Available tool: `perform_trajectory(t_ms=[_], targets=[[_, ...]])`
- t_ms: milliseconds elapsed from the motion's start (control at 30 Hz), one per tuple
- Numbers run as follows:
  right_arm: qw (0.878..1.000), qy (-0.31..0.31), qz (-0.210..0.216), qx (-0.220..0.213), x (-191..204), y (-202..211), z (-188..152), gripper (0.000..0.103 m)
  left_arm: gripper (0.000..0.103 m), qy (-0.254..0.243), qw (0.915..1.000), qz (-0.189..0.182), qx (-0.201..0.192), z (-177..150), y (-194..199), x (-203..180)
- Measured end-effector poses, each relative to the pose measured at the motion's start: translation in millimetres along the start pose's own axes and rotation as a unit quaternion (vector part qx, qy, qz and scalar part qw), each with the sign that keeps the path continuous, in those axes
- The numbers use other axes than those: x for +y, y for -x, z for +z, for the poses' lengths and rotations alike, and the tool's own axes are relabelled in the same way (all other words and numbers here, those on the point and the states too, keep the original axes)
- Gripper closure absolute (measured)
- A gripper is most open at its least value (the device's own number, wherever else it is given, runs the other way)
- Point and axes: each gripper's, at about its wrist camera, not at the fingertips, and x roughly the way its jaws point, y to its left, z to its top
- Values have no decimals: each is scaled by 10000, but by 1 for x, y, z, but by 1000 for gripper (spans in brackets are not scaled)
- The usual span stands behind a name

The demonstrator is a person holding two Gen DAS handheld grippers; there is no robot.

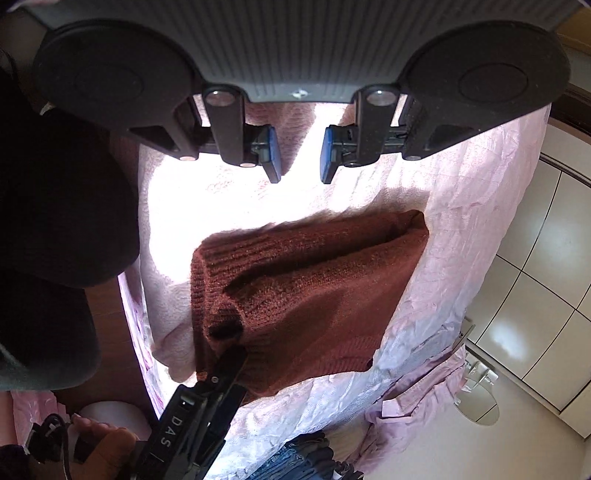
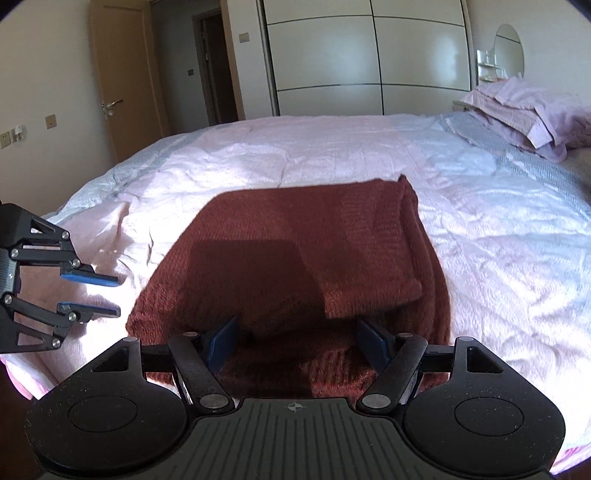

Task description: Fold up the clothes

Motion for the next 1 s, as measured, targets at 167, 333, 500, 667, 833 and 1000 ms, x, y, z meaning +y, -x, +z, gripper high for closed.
perform_trajectory(t_ms=[167, 333, 500, 667, 833, 1000], targets=[[9994, -278, 79, -163, -9, 32, -6, 29, 74, 474, 9976, -366, -335, 1, 17, 46], [9896, -1110, -233, -881, -35, 58, 0, 21, 57, 749, 9921, -603, -802, 23, -5, 121], [9697, -2287, -289, -803, -65, 42, 1, 16, 49, 1147, 9789, -1332, -1042, 60, -76, 188], [9507, -3031, -13, -660, -81, 33, -9, 16, 50, 1422, 9572, -2356, -899, 101, -165, 219], [9312, -3593, 153, -591, -87, 32, -23, 16, 50, 1620, 9317, -3212, -493, 119, -238, 226], [9113, -4030, 397, -747, -89, 38, -30, 16, 51, 2013, 8942, -3989, -285, 114, -274, 231]])
